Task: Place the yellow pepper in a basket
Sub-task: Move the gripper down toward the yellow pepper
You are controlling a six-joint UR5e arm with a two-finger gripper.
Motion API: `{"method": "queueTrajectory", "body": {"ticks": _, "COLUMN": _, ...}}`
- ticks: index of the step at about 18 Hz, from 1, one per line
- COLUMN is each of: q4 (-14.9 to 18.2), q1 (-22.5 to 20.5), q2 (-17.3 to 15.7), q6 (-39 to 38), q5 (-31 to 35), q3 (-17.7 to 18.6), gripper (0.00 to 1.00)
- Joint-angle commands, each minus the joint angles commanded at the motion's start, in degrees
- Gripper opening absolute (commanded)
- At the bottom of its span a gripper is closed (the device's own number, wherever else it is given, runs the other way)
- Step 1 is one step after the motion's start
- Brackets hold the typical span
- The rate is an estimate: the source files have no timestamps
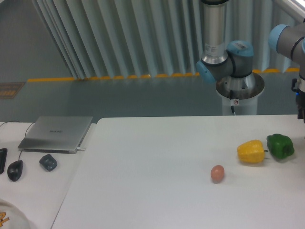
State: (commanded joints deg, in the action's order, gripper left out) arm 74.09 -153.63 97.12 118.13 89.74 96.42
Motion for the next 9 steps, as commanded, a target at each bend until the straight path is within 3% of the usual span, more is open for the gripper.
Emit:
{"method": "queueTrajectory", "body": {"ticks": 6, "q4": 0.1, "q1": 0.6, "q2": 0.0, "q6": 0.1, "q5": -0.7, "q3": 0.0, "gripper": 1.00}}
{"method": "queueTrajectory", "body": {"ticks": 9, "q4": 0.0, "q1": 1.0, "q2": 0.0, "q6": 0.2, "q5": -5.4, "q3": 0.5, "gripper": 1.00}}
